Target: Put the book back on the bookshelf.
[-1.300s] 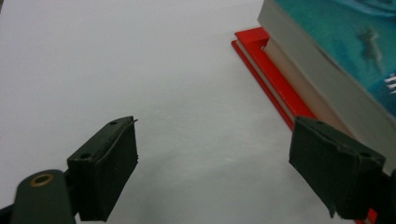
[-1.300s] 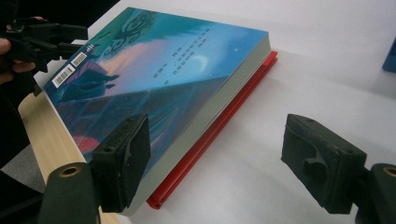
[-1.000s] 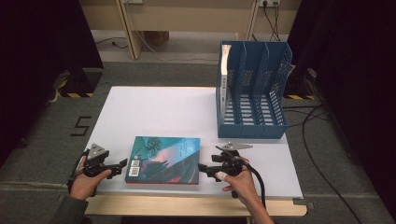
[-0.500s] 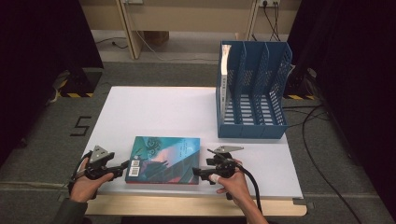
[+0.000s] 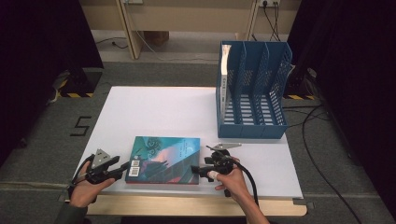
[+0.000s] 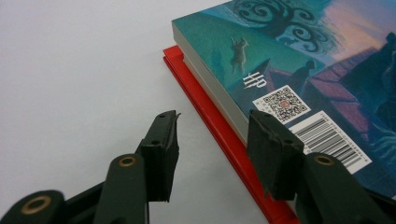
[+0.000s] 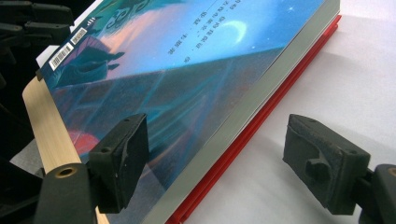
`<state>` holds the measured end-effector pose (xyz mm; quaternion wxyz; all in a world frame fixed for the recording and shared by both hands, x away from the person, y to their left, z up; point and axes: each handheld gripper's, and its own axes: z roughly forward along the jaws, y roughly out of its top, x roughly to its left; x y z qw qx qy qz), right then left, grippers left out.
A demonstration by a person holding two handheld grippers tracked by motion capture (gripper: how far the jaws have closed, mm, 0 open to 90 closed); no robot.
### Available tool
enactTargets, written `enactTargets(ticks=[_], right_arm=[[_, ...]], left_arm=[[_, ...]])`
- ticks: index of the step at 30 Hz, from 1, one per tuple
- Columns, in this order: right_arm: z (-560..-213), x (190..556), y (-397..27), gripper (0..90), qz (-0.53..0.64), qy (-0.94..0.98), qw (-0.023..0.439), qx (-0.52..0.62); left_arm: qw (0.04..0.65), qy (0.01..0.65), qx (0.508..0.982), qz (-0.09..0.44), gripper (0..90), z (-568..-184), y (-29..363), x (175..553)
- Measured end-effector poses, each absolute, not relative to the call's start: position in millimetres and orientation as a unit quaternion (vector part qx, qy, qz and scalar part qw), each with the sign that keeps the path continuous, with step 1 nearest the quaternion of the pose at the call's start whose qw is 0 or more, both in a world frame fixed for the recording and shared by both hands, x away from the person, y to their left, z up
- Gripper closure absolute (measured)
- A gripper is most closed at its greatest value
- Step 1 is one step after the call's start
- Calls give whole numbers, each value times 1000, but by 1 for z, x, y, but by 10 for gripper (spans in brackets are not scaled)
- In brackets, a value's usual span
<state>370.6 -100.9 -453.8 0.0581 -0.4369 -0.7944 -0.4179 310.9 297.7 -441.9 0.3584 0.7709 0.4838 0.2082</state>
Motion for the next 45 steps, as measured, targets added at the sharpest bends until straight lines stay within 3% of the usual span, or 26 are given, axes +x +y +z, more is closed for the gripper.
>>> enactTargets(ticks=[9,12,16,24,28,36,40,45], right_arm=[[-456,377,-99,230,-419,-795,68,-434],[-455,378,-99,231,-417,-796,65,-433],[-456,381,-101,227,-417,-797,64,-432],[-457,391,-99,199,-412,-797,73,-435],[-459,397,-94,144,-406,-802,81,-431],[-468,411,-87,90,-404,-797,127,-430],[-465,412,-88,130,-404,-804,119,-421],[-457,412,-95,307,-418,-805,87,-413]], left_arm=[[356,466,782,211,568,-438,293,305],[369,460,786,185,389,-439,289,303],[358,448,794,201,323,-438,283,303],[362,456,790,195,318,-440,285,303],[366,459,787,191,322,-441,285,303],[376,458,784,184,319,-443,282,304],[373,458,785,188,287,-443,282,304],[378,462,781,183,269,-444,281,306]])
